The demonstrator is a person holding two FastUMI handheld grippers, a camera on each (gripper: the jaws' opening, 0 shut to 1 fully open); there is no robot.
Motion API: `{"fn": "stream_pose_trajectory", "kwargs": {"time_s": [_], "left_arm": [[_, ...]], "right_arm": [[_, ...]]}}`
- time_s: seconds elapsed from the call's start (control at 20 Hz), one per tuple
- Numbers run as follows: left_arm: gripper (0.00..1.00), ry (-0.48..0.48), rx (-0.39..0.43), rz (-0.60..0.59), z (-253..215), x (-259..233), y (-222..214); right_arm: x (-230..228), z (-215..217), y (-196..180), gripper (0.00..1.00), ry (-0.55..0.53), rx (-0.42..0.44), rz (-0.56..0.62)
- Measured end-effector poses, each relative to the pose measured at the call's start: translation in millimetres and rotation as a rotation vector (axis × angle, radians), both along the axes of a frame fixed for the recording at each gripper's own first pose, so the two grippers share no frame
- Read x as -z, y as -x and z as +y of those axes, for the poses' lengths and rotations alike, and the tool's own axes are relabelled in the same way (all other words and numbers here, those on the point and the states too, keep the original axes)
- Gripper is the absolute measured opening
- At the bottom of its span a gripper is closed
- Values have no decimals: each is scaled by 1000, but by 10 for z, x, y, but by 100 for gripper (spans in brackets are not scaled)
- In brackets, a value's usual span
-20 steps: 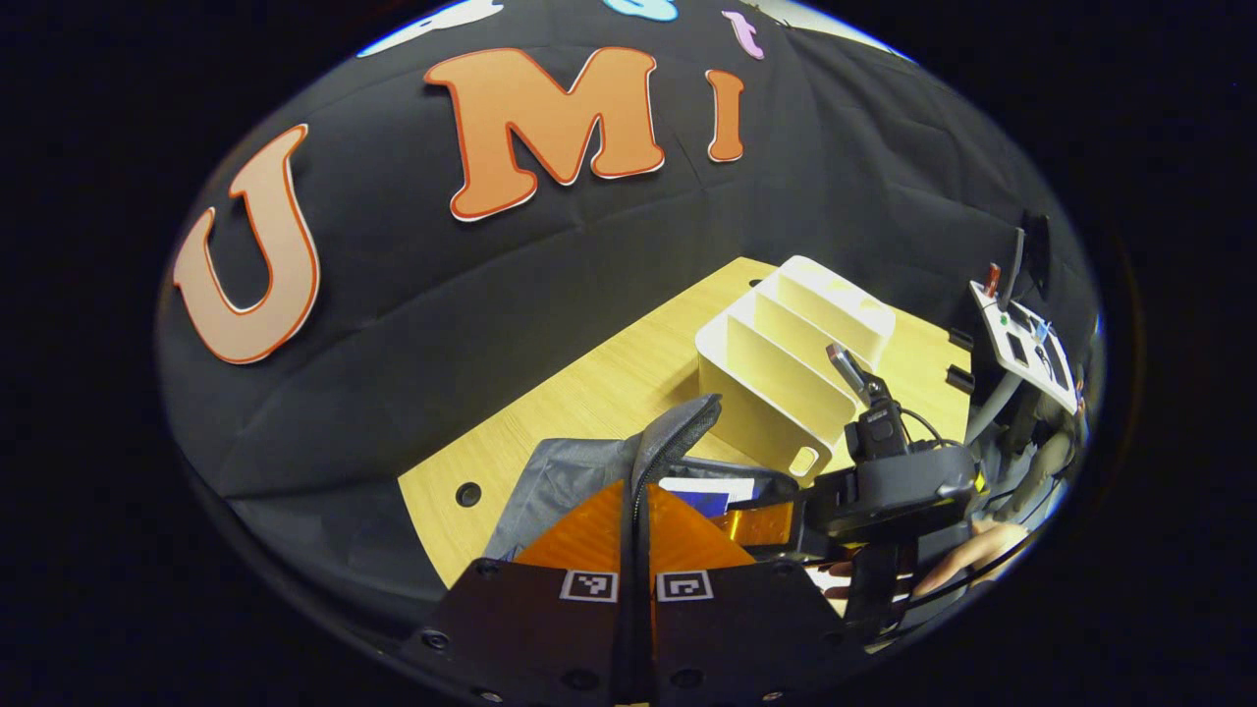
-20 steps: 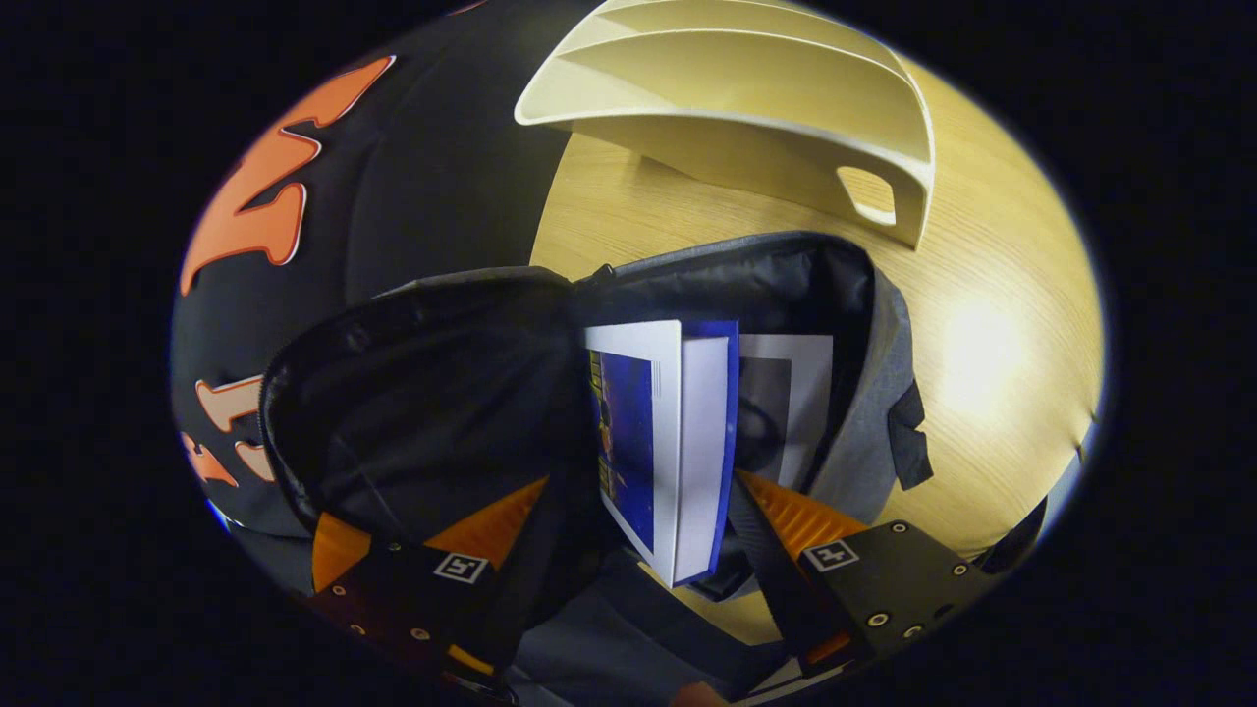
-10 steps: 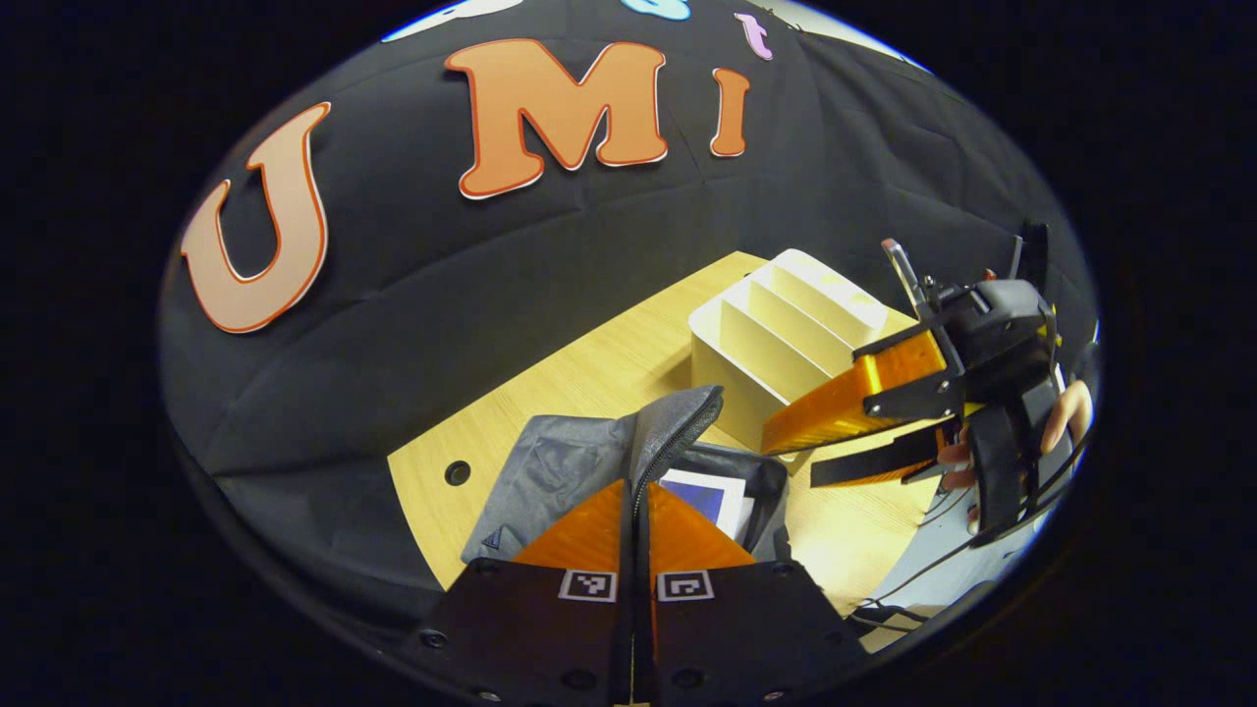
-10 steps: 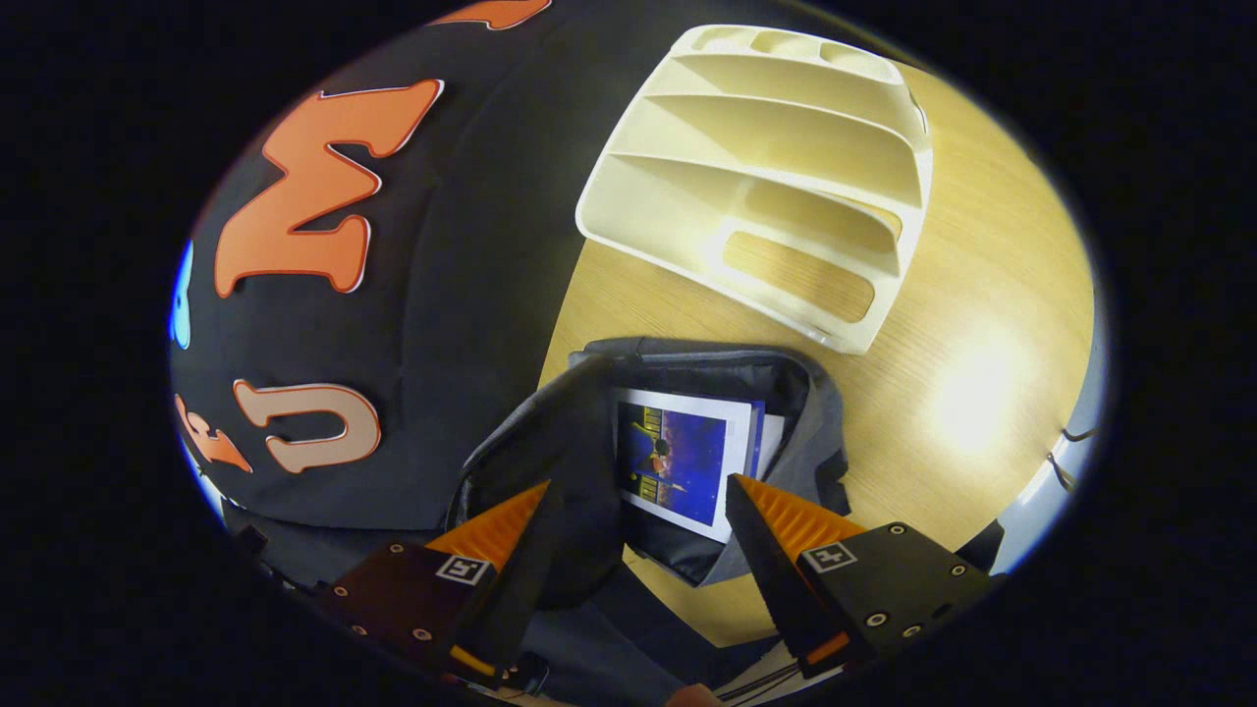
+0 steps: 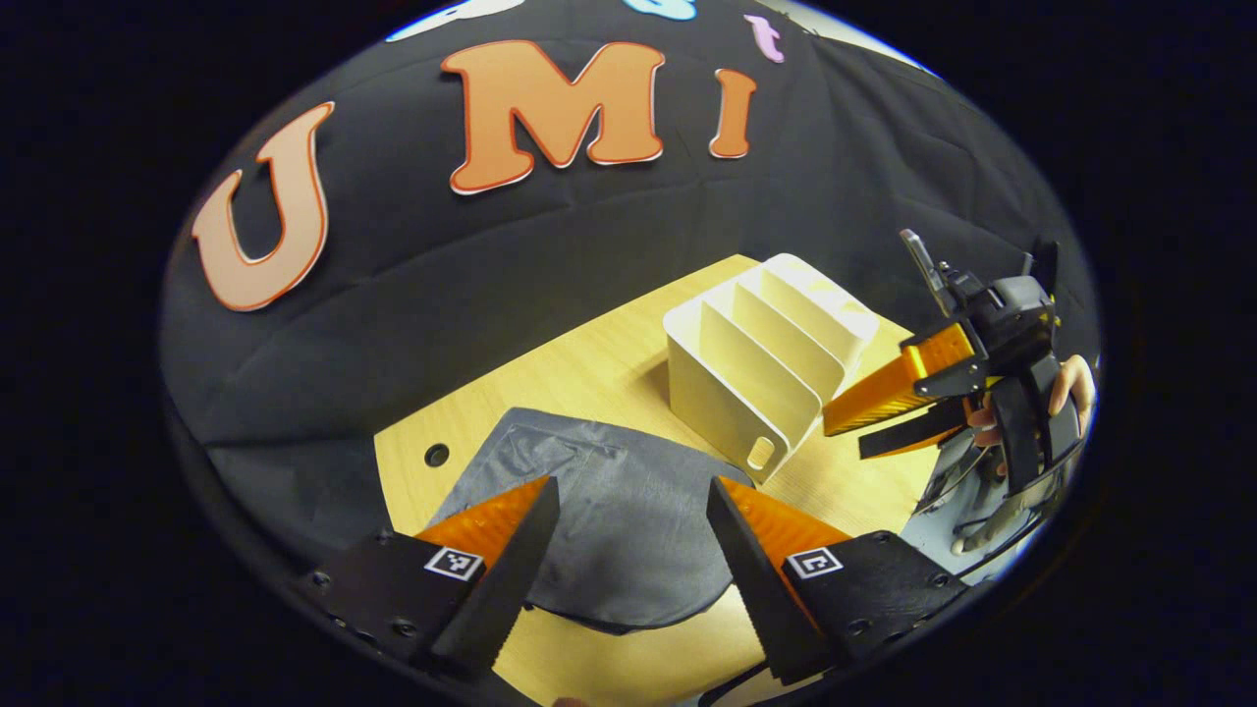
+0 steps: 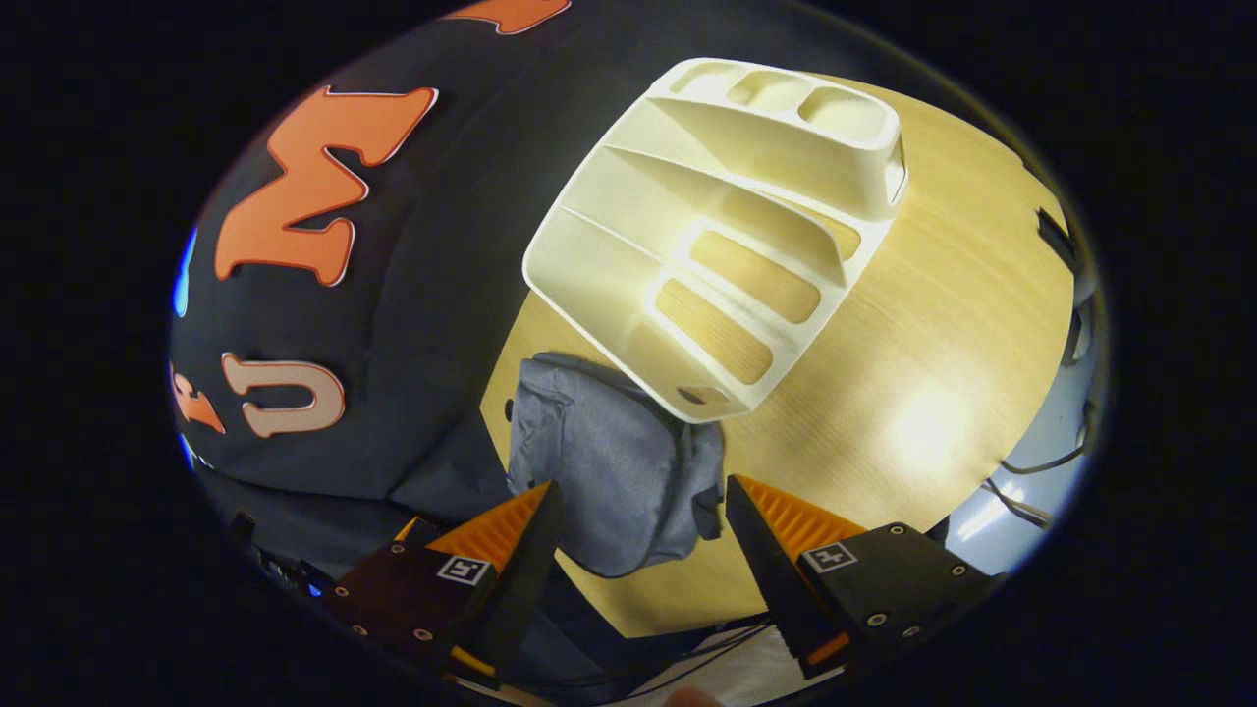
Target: Open the schoolbag, grab two books from the bookshelf and put them into the schoolbag.
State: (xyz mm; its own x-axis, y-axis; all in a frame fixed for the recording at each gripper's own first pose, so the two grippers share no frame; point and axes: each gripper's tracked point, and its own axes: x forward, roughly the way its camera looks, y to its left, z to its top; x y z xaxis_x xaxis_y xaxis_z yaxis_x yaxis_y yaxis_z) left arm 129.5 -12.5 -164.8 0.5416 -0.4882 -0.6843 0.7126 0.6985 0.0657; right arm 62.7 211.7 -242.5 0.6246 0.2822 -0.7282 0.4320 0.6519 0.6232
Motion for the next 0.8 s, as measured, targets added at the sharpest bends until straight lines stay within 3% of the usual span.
{"fn": "stream_pose_trajectory", "kwargs": {"time_s": [0.15,0.45,0.8], "left_arm": [[97,55,-133,-28,-174,-61,63],[96,222,-385,-236,-451,-767,184],[96,300,-559,-451,-438,-1563,484]], "right_arm": [[-183,-410,-3,99,151,-112,-58],[-1152,-1148,-153,99,525,-261,-333],[-2190,-1375,-56,98,847,-293,-703]]}}
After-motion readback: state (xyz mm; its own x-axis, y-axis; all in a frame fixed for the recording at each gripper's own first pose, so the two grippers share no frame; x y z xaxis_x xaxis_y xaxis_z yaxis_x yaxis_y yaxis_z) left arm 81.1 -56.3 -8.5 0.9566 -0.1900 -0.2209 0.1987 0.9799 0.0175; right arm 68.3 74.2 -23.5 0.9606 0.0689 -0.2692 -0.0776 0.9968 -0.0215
